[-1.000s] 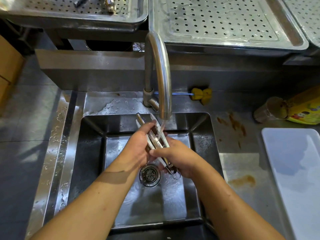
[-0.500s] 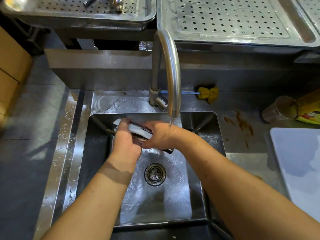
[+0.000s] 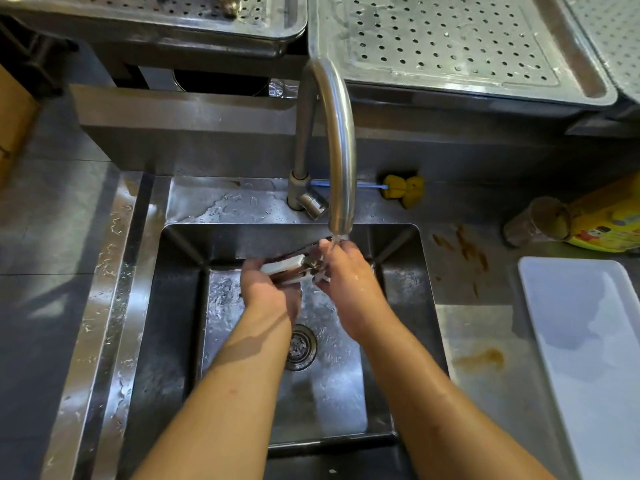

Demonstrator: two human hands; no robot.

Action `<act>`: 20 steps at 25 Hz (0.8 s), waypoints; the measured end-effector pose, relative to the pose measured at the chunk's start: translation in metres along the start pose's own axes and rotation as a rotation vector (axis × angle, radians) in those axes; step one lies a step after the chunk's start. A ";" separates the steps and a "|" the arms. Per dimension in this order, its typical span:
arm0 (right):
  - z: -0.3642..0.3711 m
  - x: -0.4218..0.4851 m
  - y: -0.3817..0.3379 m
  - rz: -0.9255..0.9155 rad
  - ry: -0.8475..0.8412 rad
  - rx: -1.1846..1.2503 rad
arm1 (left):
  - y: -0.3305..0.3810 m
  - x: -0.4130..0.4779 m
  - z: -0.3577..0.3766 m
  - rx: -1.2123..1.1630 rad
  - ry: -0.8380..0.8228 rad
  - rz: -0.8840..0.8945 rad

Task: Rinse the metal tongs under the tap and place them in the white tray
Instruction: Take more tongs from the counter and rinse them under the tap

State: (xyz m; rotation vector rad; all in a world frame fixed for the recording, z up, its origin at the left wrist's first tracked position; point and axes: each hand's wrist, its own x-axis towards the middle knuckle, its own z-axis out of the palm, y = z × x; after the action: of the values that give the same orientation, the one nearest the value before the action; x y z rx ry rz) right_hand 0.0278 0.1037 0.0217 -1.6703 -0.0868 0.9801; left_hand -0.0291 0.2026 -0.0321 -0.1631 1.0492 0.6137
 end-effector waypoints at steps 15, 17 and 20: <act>-0.007 -0.004 0.024 -0.331 0.038 -0.152 | -0.028 0.000 -0.021 0.116 -0.196 -0.126; -0.037 -0.001 0.028 -0.047 -0.143 0.263 | -0.013 0.007 -0.017 0.216 -0.052 0.076; -0.066 -0.003 0.038 0.090 -0.280 0.137 | -0.009 -0.004 -0.016 0.781 -0.103 0.447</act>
State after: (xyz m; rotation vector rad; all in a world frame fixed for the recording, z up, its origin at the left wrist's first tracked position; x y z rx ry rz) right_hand 0.0518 0.0378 -0.0074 -1.4142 -0.1288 1.2565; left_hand -0.0374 0.1872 -0.0382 0.7950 1.1627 0.5588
